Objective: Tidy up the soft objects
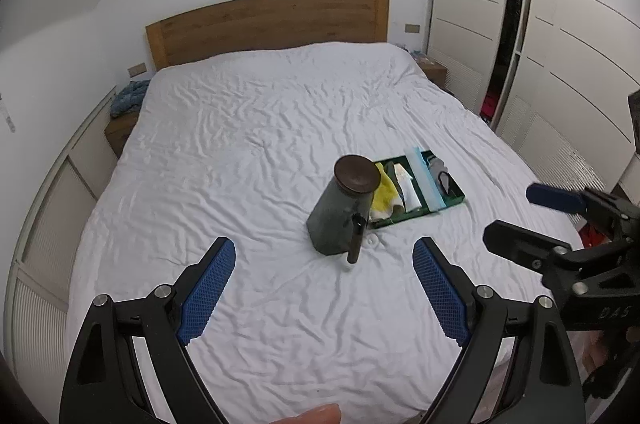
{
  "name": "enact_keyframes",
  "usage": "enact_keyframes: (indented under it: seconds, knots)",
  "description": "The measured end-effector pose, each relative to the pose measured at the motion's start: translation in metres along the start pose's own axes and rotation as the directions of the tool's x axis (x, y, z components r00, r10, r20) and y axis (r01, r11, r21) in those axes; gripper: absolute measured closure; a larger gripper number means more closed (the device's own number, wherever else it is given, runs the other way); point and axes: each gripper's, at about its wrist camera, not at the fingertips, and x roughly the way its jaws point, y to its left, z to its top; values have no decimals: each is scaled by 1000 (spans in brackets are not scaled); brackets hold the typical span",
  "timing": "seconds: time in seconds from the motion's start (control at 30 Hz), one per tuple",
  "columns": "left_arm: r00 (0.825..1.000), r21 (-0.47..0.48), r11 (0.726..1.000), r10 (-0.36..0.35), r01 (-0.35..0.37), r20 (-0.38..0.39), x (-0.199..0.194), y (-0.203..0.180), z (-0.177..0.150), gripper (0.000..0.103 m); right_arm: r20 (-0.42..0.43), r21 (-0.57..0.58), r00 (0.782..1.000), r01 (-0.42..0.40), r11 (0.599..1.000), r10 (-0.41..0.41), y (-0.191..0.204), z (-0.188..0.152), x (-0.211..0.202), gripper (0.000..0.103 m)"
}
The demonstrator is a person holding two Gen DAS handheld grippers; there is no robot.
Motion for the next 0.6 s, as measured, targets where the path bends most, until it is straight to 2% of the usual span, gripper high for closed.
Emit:
enact_keyframes:
  seconds: [0.17, 0.3, 0.43, 0.6]
  knots:
    - [999, -12, 999, 31, -30, 27, -6, 5, 2, 16, 3, 133, 996, -92, 987, 93, -26, 2, -6, 11]
    - [998, -54, 998, 33, -30, 57, -10, 12, 4, 16, 7, 188, 995, -100, 977, 101, -46, 0, -10, 11]
    - [993, -90, 995, 51, -41, 110, -16, 18, 6, 16, 34, 108, 999, -35, 994, 31, -36, -2, -15, 11]
    - [987, -192, 981, 29, 2, 161, -25, 33, 10, 16, 119, -113, 990, 85, 990, -72, 0, -2, -39, 11]
